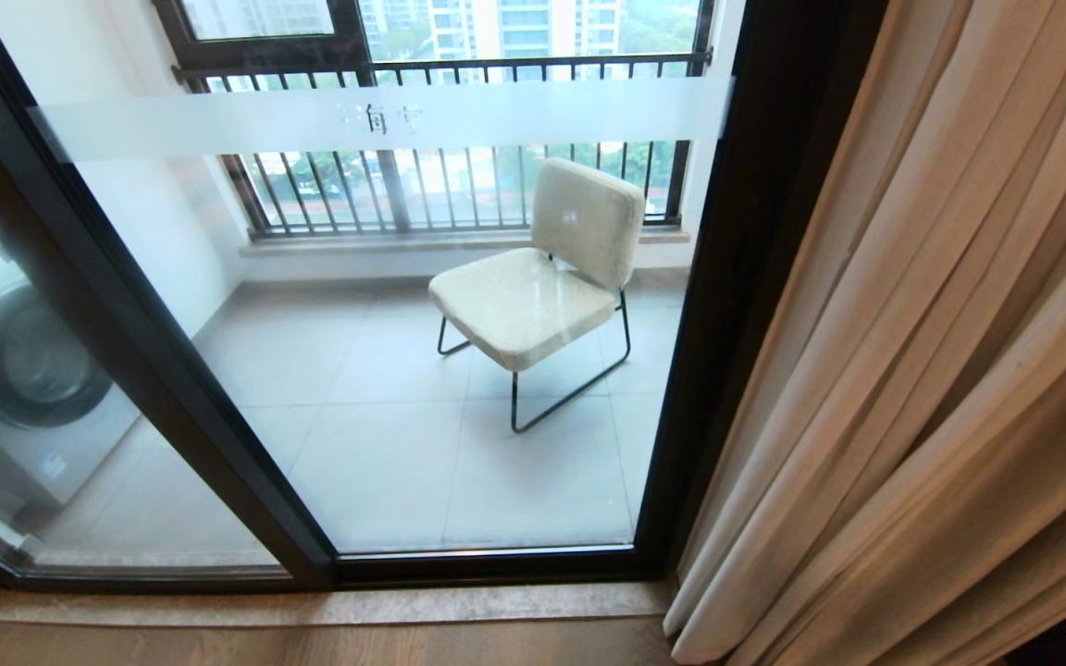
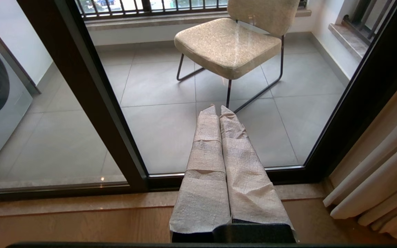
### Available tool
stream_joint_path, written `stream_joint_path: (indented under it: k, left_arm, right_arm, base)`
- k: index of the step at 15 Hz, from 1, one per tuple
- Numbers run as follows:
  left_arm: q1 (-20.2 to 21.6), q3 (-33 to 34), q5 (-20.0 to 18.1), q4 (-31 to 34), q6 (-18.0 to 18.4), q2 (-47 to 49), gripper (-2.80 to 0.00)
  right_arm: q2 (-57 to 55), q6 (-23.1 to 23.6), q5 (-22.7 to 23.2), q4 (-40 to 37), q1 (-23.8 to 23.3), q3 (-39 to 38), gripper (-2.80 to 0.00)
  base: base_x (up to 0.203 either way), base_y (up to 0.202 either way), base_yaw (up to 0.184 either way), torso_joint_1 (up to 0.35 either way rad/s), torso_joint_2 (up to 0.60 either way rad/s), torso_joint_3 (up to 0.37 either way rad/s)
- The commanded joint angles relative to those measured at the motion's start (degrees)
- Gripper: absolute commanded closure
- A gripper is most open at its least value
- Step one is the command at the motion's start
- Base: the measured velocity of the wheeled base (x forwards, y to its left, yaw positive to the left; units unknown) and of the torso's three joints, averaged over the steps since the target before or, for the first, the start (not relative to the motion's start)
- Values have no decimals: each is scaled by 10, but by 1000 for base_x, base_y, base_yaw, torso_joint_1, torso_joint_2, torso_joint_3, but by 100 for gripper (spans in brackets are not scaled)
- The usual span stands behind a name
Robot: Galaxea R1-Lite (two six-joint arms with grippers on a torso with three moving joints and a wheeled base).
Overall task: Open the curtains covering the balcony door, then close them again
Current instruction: Pull the inner curtains open on both sides
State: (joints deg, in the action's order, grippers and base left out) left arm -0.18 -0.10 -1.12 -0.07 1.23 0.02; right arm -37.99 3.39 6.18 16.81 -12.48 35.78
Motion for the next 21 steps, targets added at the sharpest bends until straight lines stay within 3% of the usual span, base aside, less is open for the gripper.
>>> stream_joint_path:
  k: [1,5,6,7,11,16,21]
  left_arm:
    - [0,0,0,0,0,0,0]
    - [0,0,0,0,0,0,0]
    - [0,0,0,0,0,0,0]
    - [0,0,0,0,0,0,0]
    - [0,0,0,0,0,0,0]
    - [0,0,0,0,0,0,0]
    - [0,0,0,0,0,0,0]
  right_arm:
    - [45,0,-1,-14,0,-16,-280]
    - [73,0,-1,-36,1,-31,-280]
    - [76,0,-1,-36,1,-33,-185]
    - [78,0,-1,-37,1,-35,0]
    - [87,0,-2,-45,5,-43,0]
    - [109,0,-66,-50,51,-77,0]
    - [151,0,-67,-69,70,-124,0]
  base:
    - [0,0,0,0,0,0]
    - [0,0,0,0,0,0]
    - [0,0,0,0,0,0]
    - [0,0,0,0,0,0]
    - [0,0,0,0,0,0]
    - [0,0,0,0,0,0]
    - [0,0,0,0,0,0]
